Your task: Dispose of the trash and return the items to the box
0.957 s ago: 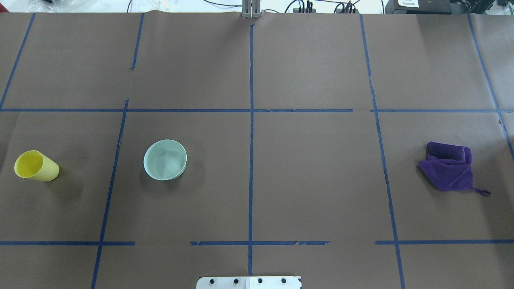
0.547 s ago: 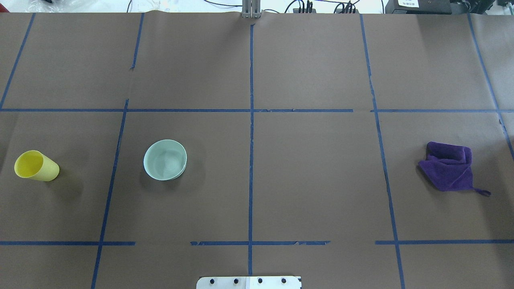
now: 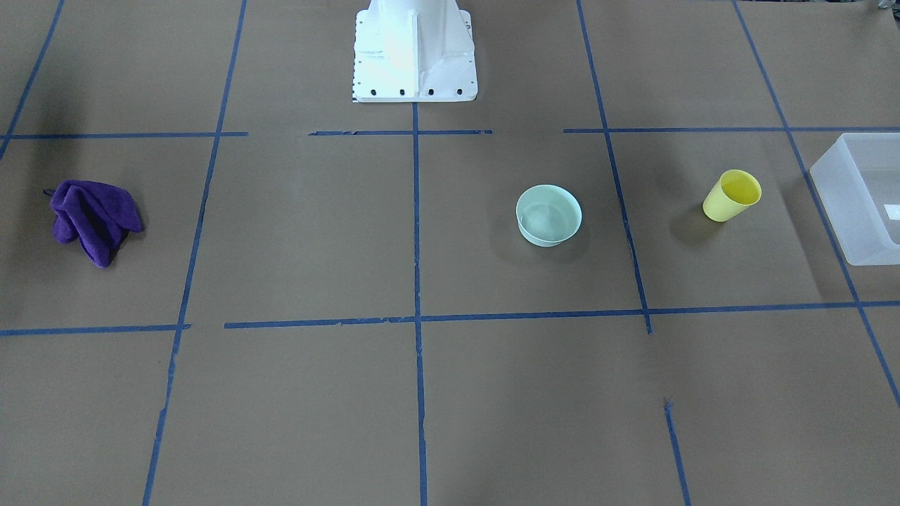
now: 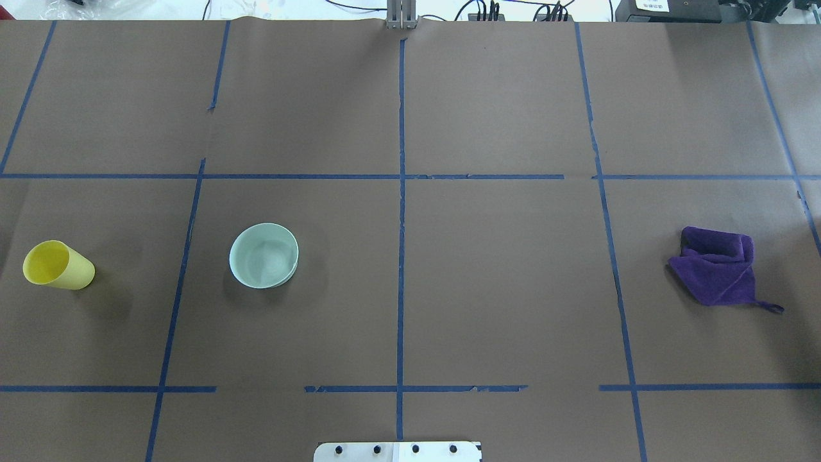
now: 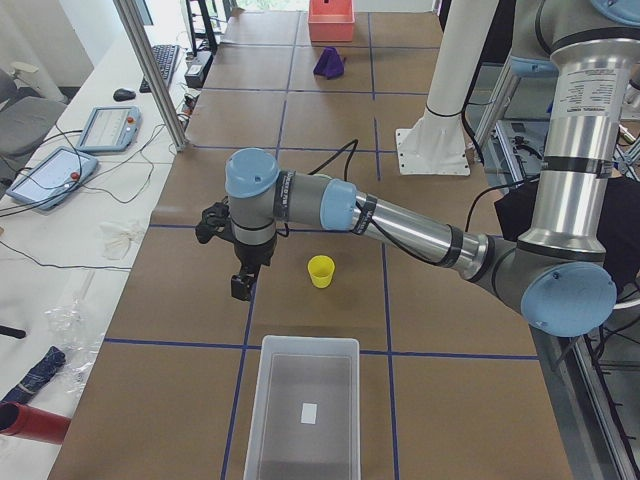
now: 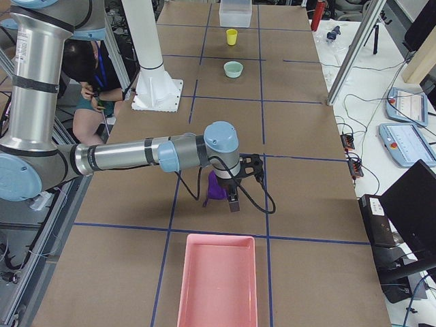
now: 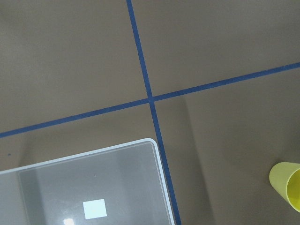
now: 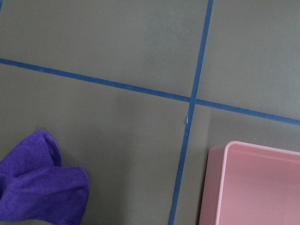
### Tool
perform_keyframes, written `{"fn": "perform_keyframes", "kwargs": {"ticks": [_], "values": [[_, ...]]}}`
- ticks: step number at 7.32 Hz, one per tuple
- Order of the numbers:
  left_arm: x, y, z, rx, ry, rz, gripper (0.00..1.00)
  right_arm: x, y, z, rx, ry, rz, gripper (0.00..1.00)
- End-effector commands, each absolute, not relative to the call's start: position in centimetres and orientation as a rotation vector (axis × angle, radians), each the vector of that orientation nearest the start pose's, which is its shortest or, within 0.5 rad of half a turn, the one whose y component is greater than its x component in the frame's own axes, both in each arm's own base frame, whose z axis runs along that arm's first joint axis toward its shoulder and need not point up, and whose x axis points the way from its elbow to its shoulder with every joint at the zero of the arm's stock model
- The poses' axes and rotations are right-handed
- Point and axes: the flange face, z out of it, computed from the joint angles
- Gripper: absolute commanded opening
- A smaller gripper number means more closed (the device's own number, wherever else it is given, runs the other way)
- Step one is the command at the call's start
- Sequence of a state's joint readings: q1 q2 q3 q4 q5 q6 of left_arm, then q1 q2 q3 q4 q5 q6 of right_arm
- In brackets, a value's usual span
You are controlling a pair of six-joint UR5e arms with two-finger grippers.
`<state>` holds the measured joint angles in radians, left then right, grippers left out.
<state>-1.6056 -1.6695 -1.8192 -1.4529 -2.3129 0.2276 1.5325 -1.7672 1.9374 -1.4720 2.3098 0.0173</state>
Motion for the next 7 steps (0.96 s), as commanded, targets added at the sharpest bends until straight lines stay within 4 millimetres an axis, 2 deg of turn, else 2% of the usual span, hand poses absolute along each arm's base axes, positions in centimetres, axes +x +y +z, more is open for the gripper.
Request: {"fn": "perform_keyframes", "kwargs": {"ticks": [1,2,3,4,5,6,7], "values": [[-8.4,-53.0,48.8,0.578,0.669,0.370,1.00,4.9,-42.8,53.9,0.293,-0.768,-0.084,1.00],[-8.3,-53.6,49.3,0.682,0.659,0.381,1.00,4.8,-42.5,54.2,0.316,-0.772,-0.092,1.00],[-8.3,-53.4,49.1,0.727,0.704,0.252,1.00,4.6,-42.3,54.3,0.306,-0.812,-0.099,1.00],[-5.2,-53.4,47.9,0.756,0.756,0.224,1.00,3.9,-42.5,53.0,0.358,-0.823,-0.137,1.00],[-2.7,-51.9,48.8,0.801,0.781,0.285,1.00,1.5,-42.8,52.4,0.359,-0.843,-0.145,1.00],[1.5,-51.7,48.9,0.776,0.817,0.356,1.00,-2.3,-43.2,51.6,0.344,-0.862,-0.157,1.00],[1.9,-51.7,49.0,0.774,0.818,0.363,1.00,-7.1,-43.1,50.9,0.346,-0.850,-0.125,0.99]]}}
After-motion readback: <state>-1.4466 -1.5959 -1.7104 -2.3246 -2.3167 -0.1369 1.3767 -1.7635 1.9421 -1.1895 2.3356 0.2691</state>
